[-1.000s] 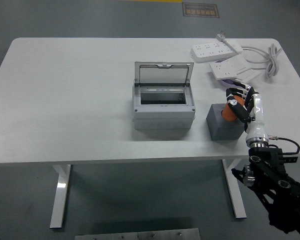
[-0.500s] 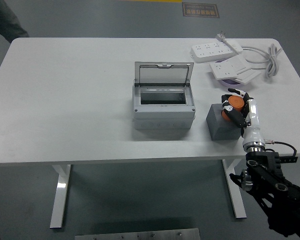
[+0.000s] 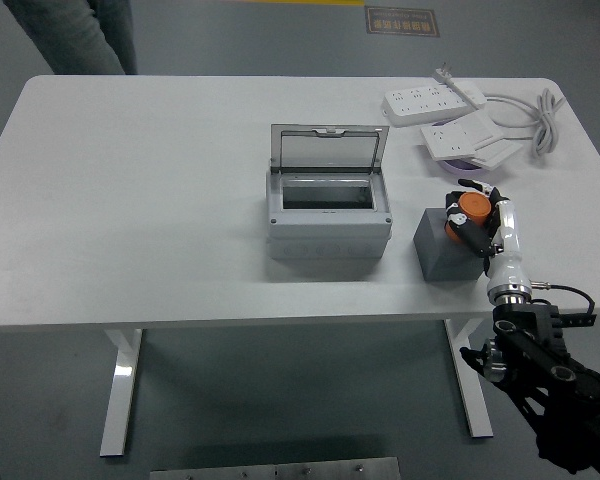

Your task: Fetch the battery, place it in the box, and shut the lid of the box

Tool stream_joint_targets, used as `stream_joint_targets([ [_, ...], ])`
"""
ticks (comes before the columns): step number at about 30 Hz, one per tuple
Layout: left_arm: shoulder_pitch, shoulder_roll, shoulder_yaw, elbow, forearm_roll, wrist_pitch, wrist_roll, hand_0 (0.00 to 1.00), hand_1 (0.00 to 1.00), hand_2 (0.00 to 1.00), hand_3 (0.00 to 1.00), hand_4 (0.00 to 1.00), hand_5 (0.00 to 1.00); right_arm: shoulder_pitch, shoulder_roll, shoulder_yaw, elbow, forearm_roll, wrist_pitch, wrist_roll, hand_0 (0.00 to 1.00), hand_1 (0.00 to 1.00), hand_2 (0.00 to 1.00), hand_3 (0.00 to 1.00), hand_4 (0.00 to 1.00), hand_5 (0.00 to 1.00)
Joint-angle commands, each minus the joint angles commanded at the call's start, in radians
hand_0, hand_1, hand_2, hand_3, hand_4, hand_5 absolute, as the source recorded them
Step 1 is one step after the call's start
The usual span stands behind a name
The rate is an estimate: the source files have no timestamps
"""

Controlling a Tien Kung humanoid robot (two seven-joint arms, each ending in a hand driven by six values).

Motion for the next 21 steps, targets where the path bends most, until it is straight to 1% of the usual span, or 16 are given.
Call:
stream_joint_targets([
  [4, 0.0, 0.0, -0.001, 0.0, 0.002, -0.001, 0.001, 0.578, 0.706, 0.65, 0.606, 0.693, 0.174, 0.0, 0.0, -0.006, 0.006, 0.022, -0.015, 0.007, 0.633, 0.626, 0.585, 0.649, 0.646, 0.196],
  [5, 0.0, -0.001, -0.001, 0.0, 0.002, -0.001, 0.001, 0.577, 0.706, 0.651, 0.605, 0.693, 0.174, 0.0, 0.0, -0.007, 0.006, 0.025, -0.017, 0.006, 0.632, 0.595, 0.564, 0.635, 0.541, 0.099],
  [10, 0.0, -0.001, -0.001, 0.0, 0.004, -0.002, 0.001, 0.577, 0.706, 0.651, 0.605, 0.693, 0.174, 0.0, 0.0, -0.014, 0.01, 0.031, -0.021, -0.004, 0.632, 0.595, 0.564, 0.635, 0.541, 0.099],
  [11, 0.0, -0.001, -0.001, 0.0, 0.004, -0.002, 0.001, 0.577, 0.706, 0.652, 0.605, 0.693, 0.173, 0.0, 0.0, -0.015, 0.011, 0.03, -0.021, -0.005, 0.54, 0.464, 0.49, 0.54, 0.492, 0.002],
  [16, 0.001, -0.001, -0.002, 0.0, 0.007, -0.003, 0.002, 0.577, 0.706, 0.652, 0.605, 0.693, 0.173, 0.002, -0.001, -0.024, 0.017, 0.029, -0.025, -0.008, 0.54, 0.464, 0.49, 0.54, 0.492, 0.002],
  [17, 0.001, -0.001, -0.002, 0.0, 0.007, -0.003, 0.002, 0.577, 0.706, 0.652, 0.605, 0.693, 0.174, 0.003, -0.001, -0.025, 0.019, 0.028, -0.025, -0.008, 0.486, 0.417, 0.466, 0.513, 0.469, 0.002],
  [21, 0.001, -0.002, -0.003, -0.001, 0.008, -0.003, 0.003, 0.577, 0.706, 0.652, 0.605, 0.693, 0.174, 0.006, -0.001, -0.033, 0.027, 0.022, -0.029, -0.01, 0.486, 0.417, 0.466, 0.513, 0.469, 0.002],
])
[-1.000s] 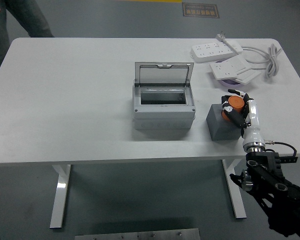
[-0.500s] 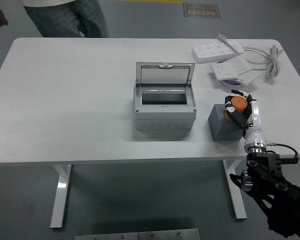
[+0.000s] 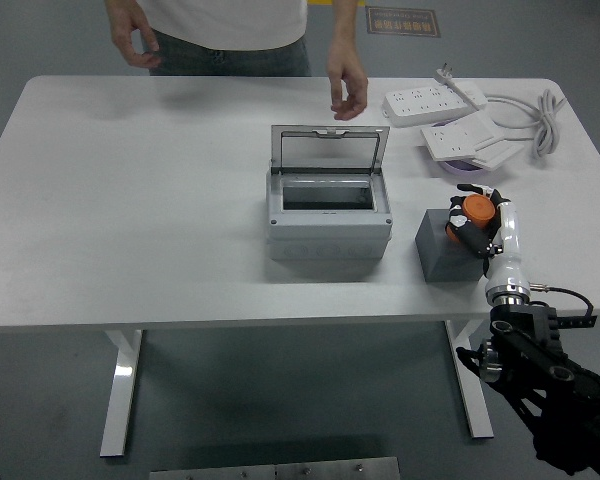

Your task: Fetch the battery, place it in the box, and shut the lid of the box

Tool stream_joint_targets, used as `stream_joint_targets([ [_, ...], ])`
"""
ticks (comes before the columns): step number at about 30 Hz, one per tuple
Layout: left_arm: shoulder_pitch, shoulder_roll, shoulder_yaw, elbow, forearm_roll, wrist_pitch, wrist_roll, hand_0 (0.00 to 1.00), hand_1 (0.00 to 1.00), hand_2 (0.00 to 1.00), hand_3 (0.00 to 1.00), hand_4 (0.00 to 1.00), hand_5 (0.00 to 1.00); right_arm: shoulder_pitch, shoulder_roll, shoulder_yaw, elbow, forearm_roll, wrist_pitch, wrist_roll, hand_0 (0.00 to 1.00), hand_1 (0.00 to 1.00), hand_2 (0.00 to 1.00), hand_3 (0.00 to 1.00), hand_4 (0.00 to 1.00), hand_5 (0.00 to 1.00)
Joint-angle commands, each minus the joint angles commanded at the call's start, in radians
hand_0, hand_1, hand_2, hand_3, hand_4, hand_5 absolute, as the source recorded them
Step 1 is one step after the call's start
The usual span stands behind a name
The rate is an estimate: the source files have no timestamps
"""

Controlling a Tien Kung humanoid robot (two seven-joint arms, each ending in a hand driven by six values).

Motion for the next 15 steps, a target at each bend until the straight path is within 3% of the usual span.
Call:
stream_joint_targets([
  [15, -0.001, -0.003, -0.002, -0.001, 0.008, -0.003, 0.002, 0.575, 0.707, 0.653, 0.606, 0.694, 0.174, 0.033, -0.009, -0.021, 0.038, -0.045, -0.013, -0.02, 0.477, 0.42, 0.461, 0.515, 0.469, 0.002],
])
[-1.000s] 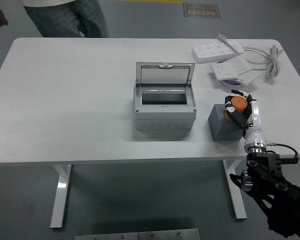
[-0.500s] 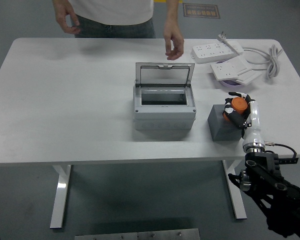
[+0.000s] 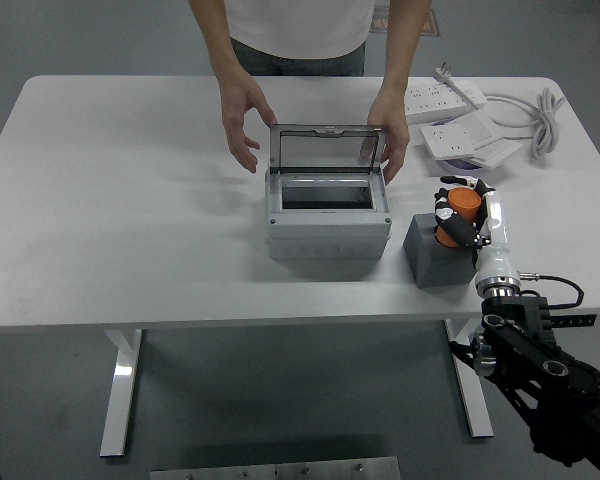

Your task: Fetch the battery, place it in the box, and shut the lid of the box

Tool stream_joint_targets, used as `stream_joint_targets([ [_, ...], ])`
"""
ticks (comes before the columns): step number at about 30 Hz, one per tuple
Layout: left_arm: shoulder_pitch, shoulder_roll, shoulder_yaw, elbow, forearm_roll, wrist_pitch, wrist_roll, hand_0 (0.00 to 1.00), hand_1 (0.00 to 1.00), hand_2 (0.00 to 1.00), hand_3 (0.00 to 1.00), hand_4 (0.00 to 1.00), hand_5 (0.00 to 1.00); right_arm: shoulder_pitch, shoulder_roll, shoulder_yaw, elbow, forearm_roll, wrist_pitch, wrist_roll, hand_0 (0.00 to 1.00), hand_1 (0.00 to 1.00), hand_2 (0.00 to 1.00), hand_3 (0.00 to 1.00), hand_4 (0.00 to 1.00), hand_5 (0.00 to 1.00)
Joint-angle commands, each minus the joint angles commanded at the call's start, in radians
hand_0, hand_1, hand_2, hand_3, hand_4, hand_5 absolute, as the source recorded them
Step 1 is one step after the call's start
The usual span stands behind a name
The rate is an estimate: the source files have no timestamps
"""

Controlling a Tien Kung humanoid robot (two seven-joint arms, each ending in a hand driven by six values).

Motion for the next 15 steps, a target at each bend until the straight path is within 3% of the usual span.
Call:
stream_joint_targets([
  [15, -0.001, 0.001, -0.003, 0.0, 0.006, 0.002, -0.001, 0.575, 0.707, 0.653, 0.606, 0.696, 0.175, 0.015, -0.009, 0.008, 0.045, -0.042, -0.026, -0.031, 0.46, 0.419, 0.461, 0.512, 0.463, 0.002],
])
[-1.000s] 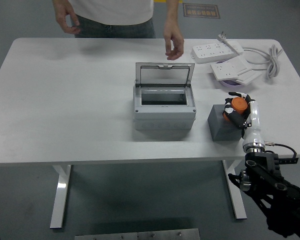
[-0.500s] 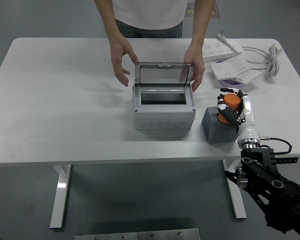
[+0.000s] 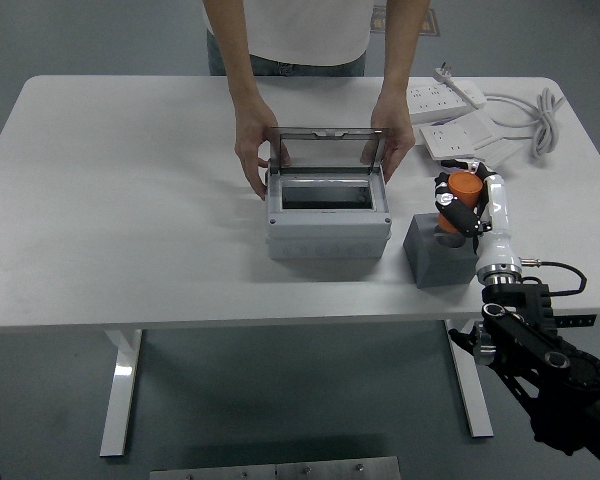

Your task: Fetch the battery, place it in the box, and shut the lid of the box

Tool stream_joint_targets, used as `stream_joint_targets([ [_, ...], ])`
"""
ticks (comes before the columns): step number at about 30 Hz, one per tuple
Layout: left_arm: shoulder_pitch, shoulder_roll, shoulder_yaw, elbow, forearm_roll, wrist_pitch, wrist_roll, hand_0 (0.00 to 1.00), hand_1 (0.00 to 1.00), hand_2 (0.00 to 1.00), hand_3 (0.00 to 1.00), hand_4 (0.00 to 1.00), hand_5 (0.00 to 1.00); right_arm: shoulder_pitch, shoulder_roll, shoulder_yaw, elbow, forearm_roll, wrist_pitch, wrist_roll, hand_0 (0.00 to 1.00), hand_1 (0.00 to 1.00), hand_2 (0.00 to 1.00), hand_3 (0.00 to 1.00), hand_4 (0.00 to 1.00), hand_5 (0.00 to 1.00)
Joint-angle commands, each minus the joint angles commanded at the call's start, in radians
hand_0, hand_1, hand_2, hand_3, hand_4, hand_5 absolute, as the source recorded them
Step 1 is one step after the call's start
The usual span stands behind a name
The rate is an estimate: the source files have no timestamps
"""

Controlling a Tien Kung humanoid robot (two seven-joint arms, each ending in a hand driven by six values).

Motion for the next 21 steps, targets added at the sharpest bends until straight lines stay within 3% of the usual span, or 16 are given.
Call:
stream_joint_targets([
  [1, 0.0, 0.0, 0.0, 0.0, 0.0, 0.0, 0.0, 0.575, 0.707, 0.653, 0.606, 0.696, 0.175, 0.0, -0.001, -0.001, 0.007, -0.012, -0.005, -0.01, 0.46, 0.419, 0.461, 0.512, 0.463, 0.002],
  [2, 0.0, 0.001, 0.0, 0.0, -0.001, 0.001, 0.0, 0.575, 0.707, 0.654, 0.607, 0.698, 0.176, 0.0, -0.003, -0.001, 0.012, -0.025, -0.008, -0.019, 0.238, 0.348, 0.4, 0.405, 0.16, 0.002],
  [7, -0.001, 0.002, 0.001, 0.0, -0.002, 0.003, -0.001, 0.575, 0.707, 0.654, 0.607, 0.698, 0.176, 0.0, -0.011, 0.006, 0.039, -0.104, -0.01, -0.07, 0.238, 0.348, 0.4, 0.405, 0.16, 0.002],
  [8, -0.001, 0.002, 0.001, 0.0, -0.003, 0.004, -0.001, 0.574, 0.709, 0.654, 0.607, 0.699, 0.177, -0.001, -0.012, 0.009, 0.043, -0.117, -0.009, -0.077, 0.154, 0.261, 0.377, 0.356, 0.035, 0.002],
  [13, 0.0, 0.003, 0.002, 0.0, -0.006, 0.007, -0.002, 0.574, 0.709, 0.654, 0.607, 0.699, 0.177, -0.005, -0.026, 0.039, 0.081, -0.221, -0.014, -0.14, 0.154, 0.261, 0.377, 0.356, 0.035, 0.002],
  [14, 0.0, 0.003, 0.003, 0.0, -0.007, 0.007, -0.002, 0.575, 0.712, 0.66, 0.607, 0.702, 0.18, -0.004, -0.031, 0.047, 0.095, -0.251, -0.015, -0.162, 0.122, 0.209, 0.389, 0.371, 0.049, 0.002],
  [19, 0.001, 0.005, 0.003, -0.001, -0.008, 0.009, -0.001, 0.575, 0.712, 0.66, 0.607, 0.702, 0.18, 0.019, -0.064, 0.055, 0.16, -0.432, 0.01, -0.281, 0.122, 0.209, 0.389, 0.371, 0.049, 0.002],
  [21, 0.001, 0.005, 0.002, -0.001, -0.008, 0.01, -0.001, 0.576, 0.713, 0.662, 0.608, 0.703, 0.182, 0.036, -0.073, 0.047, 0.173, -0.497, 0.022, -0.325, 0.11, 0.206, 0.379, 0.425, 0.082, 0.002],
])
